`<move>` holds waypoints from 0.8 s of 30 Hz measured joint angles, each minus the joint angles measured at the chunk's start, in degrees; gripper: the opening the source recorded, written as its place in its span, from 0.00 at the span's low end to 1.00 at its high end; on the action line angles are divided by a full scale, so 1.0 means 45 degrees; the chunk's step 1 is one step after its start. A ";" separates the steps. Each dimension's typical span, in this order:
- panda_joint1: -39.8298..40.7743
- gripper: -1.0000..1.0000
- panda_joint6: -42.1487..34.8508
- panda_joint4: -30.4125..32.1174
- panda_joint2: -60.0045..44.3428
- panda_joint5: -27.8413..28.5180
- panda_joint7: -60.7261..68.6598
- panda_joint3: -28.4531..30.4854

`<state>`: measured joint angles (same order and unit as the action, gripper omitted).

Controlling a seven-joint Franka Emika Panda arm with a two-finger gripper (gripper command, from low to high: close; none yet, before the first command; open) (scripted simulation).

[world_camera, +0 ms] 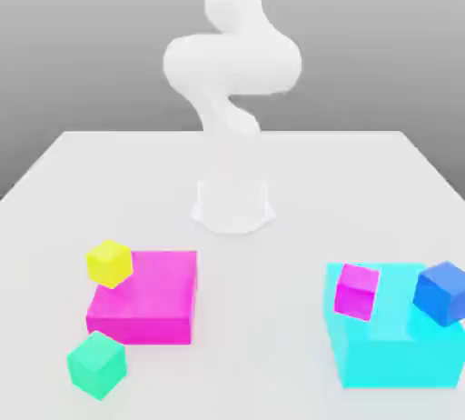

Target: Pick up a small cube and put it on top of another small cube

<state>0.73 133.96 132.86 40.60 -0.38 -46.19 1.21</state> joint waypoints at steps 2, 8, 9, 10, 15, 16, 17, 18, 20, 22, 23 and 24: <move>0.0135 0.50 0.0410 0.0203 -0.0982 -0.0075 -0.0065 0.0234; 0.0547 0.50 0.1571 0.0778 -0.3767 -0.0340 -0.0211 0.0892; 0.0639 0.50 0.1757 0.0871 -0.4230 -0.0408 -0.0213 0.0979; 0.0714 0.50 0.1952 0.0967 -0.4691 -0.0459 -0.0234 0.1083; 0.1107 0.50 0.2915 0.1444 -0.7000 -0.0749 -0.0307 0.1577; 0.1181 0.50 0.3107 0.1539 -0.7462 -0.0809 -0.0320 0.1679; 0.1307 0.50 0.3298 0.1634 -0.7925 -0.0872 -0.0330 0.1776; 0.1459 0.50 0.3490 0.1729 -0.8388 -0.0937 -0.0340 0.1849; 0.1774 0.50 0.3873 0.1919 -0.9312 -0.1058 -0.0364 0.1966; 0.1953 0.50 0.4257 0.2109 -1.0234 -0.1157 -0.0405 0.2064; 0.2031 0.50 0.4449 0.2204 -1.0695 -0.1198 -0.0431 0.2121; 0.2113 0.50 0.4642 0.2299 -1.1156 -0.1238 -0.0458 0.2188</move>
<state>10.24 154.85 143.21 -9.60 -5.96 -48.25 11.06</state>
